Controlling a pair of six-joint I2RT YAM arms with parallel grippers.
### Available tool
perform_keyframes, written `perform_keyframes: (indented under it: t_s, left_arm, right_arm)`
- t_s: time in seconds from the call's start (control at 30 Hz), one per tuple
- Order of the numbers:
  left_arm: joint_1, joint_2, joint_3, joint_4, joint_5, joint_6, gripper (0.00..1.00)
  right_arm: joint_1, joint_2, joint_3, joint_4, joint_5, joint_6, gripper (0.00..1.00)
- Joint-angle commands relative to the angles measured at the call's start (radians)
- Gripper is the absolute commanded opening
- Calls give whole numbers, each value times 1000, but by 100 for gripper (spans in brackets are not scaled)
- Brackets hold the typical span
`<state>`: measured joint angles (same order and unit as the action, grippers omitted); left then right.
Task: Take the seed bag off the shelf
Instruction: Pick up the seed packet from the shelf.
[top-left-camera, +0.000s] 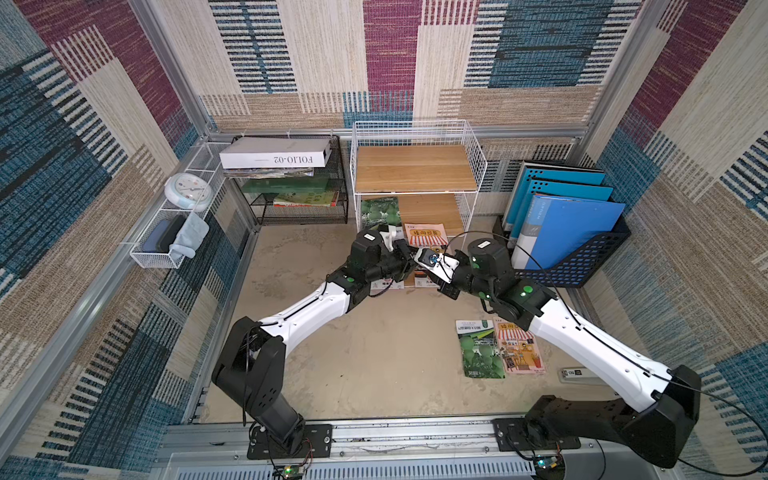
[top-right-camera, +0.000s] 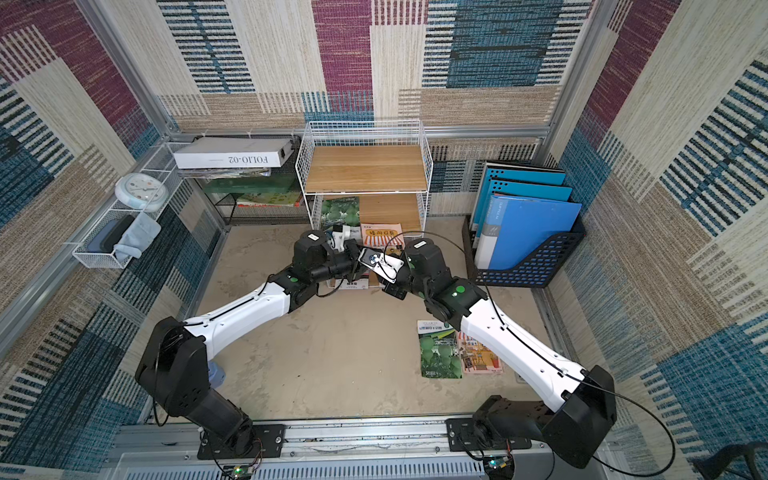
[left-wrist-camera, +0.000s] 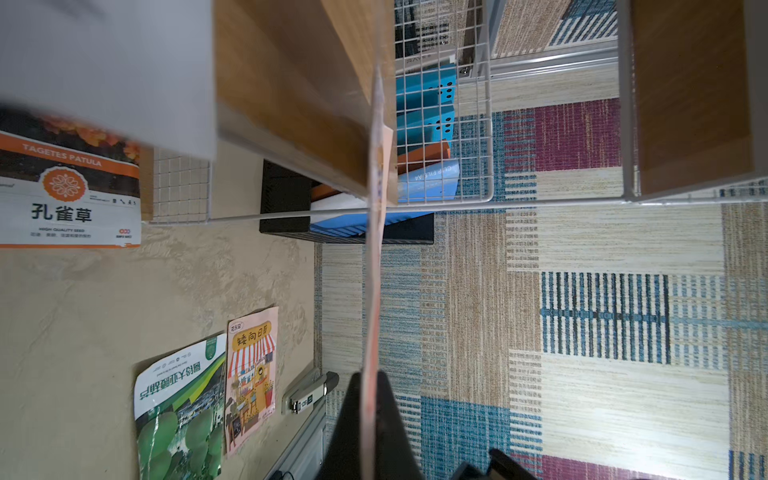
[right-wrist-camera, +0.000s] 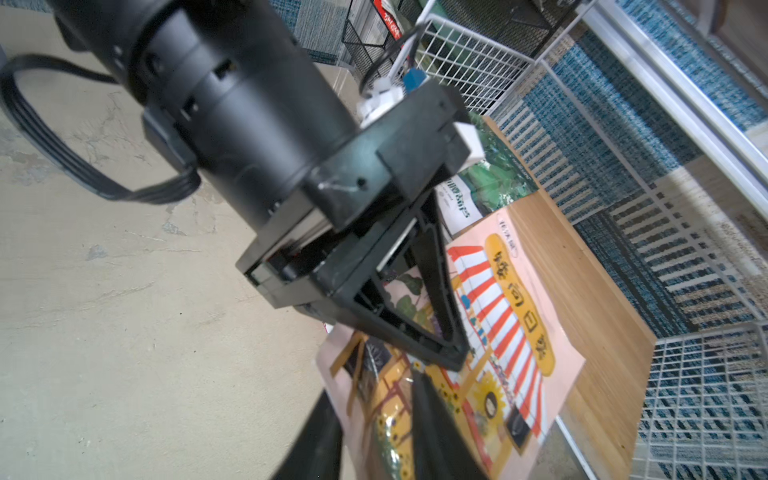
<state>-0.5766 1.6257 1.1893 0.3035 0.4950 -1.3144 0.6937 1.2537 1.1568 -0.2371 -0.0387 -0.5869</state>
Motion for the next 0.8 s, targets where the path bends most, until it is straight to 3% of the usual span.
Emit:
perform_keyframes:
  t_s: [0.0,0.2,0.5,0.77]
  left_arm:
    - [-13,-19,-9,-1,3,34,0]
    - [-41,-75,-63,-16,-20,80,0]
    - [-104,-251,-244,-73,-99,185,0]
    - [-240,-374,-479,24,-149,202,0]
  right_arm:
    - [7,-31,-13,0,32,42,60]
    - [18,-170,-100,-38,41,136,71]
    - [21,-409,-176,-119,48,338,70]
    - [21,-413,-141,-189,72,516,70]
